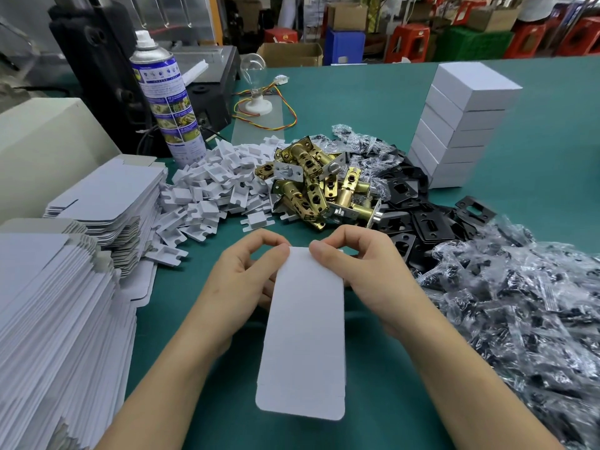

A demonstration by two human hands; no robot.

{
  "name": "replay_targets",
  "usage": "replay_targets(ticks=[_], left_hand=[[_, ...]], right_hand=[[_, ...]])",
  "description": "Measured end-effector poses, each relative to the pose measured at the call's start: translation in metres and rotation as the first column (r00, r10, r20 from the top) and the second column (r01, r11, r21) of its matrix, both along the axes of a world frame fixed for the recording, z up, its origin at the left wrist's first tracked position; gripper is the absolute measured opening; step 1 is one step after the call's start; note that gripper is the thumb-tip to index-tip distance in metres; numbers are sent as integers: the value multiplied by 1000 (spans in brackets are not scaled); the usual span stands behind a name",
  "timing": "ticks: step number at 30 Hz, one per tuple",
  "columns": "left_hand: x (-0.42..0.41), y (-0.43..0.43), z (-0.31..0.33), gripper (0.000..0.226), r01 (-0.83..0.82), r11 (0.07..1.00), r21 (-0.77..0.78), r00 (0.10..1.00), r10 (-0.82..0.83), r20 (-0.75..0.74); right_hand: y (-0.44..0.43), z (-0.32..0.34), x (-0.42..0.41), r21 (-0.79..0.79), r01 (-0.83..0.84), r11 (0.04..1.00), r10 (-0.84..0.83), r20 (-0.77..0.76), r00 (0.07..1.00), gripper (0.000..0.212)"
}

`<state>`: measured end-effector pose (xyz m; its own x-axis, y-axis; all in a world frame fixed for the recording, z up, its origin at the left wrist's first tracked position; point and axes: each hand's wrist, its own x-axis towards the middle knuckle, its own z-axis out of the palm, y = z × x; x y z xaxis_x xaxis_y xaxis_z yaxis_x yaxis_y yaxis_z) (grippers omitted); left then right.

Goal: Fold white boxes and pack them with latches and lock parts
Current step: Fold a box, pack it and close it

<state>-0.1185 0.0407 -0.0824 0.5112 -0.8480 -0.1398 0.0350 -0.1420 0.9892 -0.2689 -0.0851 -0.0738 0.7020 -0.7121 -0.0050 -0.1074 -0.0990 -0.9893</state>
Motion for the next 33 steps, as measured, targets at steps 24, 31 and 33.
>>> replay_targets(ticks=[24,31,33], left_hand=[[8,4,1,31,-91,992,-88,743,126,657],[6,7,6,39,-3,997,-74,793,47,607],[6,5,5,44,2,998,-58,772,36,634]], right_hand=[[-5,0,-4,-413,13,911,-11,6,1000,23],[-9,0,-5,-409,-107,906,91,-58,994,36],[-8,2,-6,-368,-154,917,151,-38,988,37]])
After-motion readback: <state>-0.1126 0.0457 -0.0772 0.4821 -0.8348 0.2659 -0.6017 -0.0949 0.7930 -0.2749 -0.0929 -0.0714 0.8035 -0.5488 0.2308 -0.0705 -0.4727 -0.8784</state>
